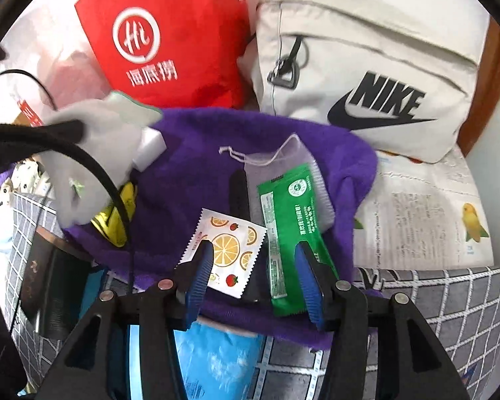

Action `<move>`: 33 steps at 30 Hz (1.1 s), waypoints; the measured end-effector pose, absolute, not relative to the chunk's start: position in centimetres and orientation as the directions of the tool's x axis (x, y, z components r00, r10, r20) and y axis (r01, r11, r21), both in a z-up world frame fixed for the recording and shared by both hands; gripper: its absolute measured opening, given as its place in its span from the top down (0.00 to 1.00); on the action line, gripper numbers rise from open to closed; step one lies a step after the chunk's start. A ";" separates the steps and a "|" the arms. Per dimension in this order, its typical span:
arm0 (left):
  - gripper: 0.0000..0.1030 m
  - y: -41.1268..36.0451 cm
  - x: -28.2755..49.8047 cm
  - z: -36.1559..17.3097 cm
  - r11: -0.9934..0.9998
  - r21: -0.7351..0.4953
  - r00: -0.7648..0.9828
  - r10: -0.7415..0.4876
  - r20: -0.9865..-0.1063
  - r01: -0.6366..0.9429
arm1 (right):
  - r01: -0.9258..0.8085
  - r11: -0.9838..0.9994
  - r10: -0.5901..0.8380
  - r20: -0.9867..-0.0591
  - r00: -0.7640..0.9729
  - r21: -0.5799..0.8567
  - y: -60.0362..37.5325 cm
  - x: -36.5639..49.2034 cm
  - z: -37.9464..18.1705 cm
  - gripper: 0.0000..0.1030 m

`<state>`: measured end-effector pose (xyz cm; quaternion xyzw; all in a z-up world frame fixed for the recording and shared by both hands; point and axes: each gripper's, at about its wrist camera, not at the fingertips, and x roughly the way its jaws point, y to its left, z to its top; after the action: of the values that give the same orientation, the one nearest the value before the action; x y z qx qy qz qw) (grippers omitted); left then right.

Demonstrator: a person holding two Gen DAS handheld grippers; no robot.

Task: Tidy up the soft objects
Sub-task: 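Open the right gripper to drop the sachet while the left gripper releases the glove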

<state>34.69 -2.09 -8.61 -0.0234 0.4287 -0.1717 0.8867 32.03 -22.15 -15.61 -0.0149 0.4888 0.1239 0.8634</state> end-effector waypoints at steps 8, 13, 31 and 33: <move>0.86 -3.7 37.1 -10.6 0.944 -0.162 0.544 -0.299 -0.784 0.286 | -0.229 0.969 0.208 -0.819 0.534 0.097 -22.2 29.5 -14.1 0.51; 0.85 -4.7 38.1 -12.4 0.943 -0.157 0.492 -0.289 -0.821 0.292 | -0.234 0.970 0.183 -0.827 0.531 0.064 -21.8 28.2 -14.3 0.51; 0.40 -3.9 36.3 -10.4 0.961 -0.154 0.500 -0.253 -0.828 0.231 | -0.215 0.975 0.175 -0.799 0.575 0.058 -22.3 22.7 -11.1 0.51; 0.40 -3.5 35.4 -9.4 0.962 -0.142 0.518 -0.247 -0.819 0.234 | -0.233 0.970 0.195 -0.791 0.580 0.069 -22.0 21.8 -10.5 0.51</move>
<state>35.40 -3.46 -9.37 -0.0067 0.4714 -0.1380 0.8710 21.83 -21.99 -10.48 -0.0212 0.4424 0.1204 0.8885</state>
